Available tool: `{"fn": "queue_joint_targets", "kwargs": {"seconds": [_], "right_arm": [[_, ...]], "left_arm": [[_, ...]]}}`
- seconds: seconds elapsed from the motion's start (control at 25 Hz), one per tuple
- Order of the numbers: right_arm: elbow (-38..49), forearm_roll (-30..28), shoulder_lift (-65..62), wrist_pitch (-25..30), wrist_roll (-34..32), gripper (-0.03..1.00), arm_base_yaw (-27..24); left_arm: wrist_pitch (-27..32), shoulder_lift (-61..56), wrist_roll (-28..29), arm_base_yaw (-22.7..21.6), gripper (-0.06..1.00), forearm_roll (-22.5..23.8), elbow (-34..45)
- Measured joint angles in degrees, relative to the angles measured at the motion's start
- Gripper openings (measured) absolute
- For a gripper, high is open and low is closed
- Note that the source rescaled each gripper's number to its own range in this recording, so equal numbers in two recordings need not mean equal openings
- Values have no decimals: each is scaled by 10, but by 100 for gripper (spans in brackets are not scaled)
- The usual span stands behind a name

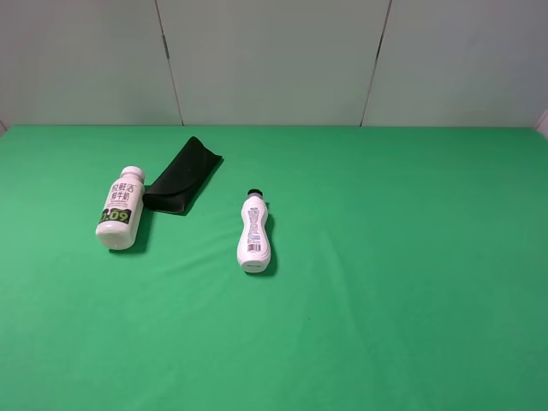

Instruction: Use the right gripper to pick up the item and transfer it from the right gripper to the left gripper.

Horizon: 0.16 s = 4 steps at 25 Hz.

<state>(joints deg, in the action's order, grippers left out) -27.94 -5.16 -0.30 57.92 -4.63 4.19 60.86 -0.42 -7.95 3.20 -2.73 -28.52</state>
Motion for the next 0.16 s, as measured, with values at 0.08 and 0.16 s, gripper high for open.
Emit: {"fn": "queue_joint_targets", "kwargs": {"seconds": [0.08, 0.16], "right_arm": [[0, 0, 0, 1, 0, 100, 0], [0, 0, 0, 0, 0, 100, 0]], "left_arm": [[0, 0, 2, 0, 60, 0, 0], [0, 0, 3, 0, 60, 0, 0]]}}
